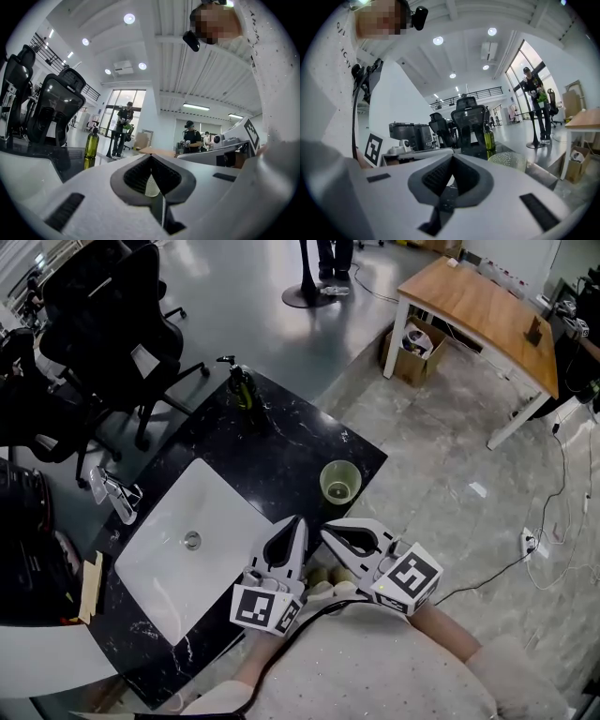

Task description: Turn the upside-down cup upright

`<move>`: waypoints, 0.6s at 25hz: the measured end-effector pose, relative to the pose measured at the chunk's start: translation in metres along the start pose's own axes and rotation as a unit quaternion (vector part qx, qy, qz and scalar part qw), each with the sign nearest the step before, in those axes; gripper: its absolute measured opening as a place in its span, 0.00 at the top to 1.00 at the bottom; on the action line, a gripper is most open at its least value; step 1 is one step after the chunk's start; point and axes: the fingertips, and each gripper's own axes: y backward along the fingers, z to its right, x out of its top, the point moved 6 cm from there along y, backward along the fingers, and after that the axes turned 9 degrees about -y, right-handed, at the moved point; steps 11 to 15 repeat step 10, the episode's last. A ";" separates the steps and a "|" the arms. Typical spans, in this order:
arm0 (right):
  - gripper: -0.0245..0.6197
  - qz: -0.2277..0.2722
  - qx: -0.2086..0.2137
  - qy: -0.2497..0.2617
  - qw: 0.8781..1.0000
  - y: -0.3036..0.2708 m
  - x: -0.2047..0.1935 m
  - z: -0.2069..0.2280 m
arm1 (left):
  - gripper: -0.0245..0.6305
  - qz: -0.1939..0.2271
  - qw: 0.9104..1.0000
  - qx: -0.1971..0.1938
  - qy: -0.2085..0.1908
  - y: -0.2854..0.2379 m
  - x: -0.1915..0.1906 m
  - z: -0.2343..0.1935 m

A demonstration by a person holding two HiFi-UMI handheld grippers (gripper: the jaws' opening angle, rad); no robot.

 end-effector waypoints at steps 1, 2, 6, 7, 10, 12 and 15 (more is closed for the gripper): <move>0.95 0.005 -0.003 0.003 1.000 0.001 0.002 0.000 | 0.95 0.001 1.000 0.000 -0.002 0.000 0.001 0.000; 0.95 0.010 -0.006 0.008 1.000 0.002 0.004 0.000 | 0.95 0.002 1.000 -0.001 -0.004 0.000 0.002 0.001; 0.95 0.024 -0.016 0.024 0.999 0.005 0.010 -0.001 | 0.95 0.006 1.000 -0.005 -0.011 -0.001 0.006 0.003; 0.95 0.027 -0.018 0.024 0.999 0.005 0.011 -0.001 | 0.95 0.005 1.000 -0.006 -0.012 -0.001 0.006 0.003; 0.95 0.034 -0.024 0.021 0.999 0.006 0.012 0.000 | 0.95 0.004 1.000 -0.011 -0.015 -0.001 0.006 0.004; 0.95 0.034 -0.024 0.021 0.999 0.006 0.012 0.000 | 0.95 0.004 1.000 -0.011 -0.015 -0.001 0.006 0.004; 0.95 0.034 -0.024 0.021 0.999 0.006 0.012 0.000 | 0.95 0.004 1.000 -0.011 -0.015 -0.001 0.006 0.004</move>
